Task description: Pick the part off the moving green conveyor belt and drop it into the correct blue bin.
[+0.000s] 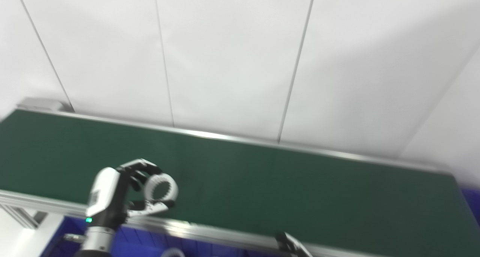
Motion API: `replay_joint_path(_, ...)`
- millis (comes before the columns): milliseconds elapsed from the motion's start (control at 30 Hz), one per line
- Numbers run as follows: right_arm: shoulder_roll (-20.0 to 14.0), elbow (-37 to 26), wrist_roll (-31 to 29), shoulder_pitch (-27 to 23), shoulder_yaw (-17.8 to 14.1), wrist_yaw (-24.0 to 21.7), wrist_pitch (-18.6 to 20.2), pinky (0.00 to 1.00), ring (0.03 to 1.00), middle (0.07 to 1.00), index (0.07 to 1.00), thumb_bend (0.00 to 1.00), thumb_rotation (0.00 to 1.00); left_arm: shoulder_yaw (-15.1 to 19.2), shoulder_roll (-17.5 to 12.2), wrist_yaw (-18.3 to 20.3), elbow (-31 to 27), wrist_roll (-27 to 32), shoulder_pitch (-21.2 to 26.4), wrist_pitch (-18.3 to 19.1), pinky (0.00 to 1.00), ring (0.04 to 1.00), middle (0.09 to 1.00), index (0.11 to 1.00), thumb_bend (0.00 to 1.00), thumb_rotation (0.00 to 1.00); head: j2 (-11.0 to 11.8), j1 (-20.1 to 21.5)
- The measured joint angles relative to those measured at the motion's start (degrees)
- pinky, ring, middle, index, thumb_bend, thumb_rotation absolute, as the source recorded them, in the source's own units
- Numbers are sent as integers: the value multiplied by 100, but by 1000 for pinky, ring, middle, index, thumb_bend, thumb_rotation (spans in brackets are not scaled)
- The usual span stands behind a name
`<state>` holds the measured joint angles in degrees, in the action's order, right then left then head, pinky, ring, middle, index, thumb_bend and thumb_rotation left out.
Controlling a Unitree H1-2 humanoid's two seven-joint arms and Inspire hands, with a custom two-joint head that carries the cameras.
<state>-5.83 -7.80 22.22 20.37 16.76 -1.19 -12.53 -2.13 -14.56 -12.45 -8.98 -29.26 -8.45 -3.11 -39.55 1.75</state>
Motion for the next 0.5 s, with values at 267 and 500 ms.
replay_joint_path(267, 142, -32, 153, 33, 30, -6, 155, 794, 852, 888, 905, 893, 246, -62, -21, 303, 328, 430, -281, -507, 397, 432, 493, 502, 501, 0, -702, 273)
replay_joint_path(500, 173, -270, 296, 8, 16, -50, 514, 767, 846, 892, 910, 902, 335, -356, -223, 910, 196, 474, -465, -639, 369, 424, 492, 501, 500, 0, -1081, 317)
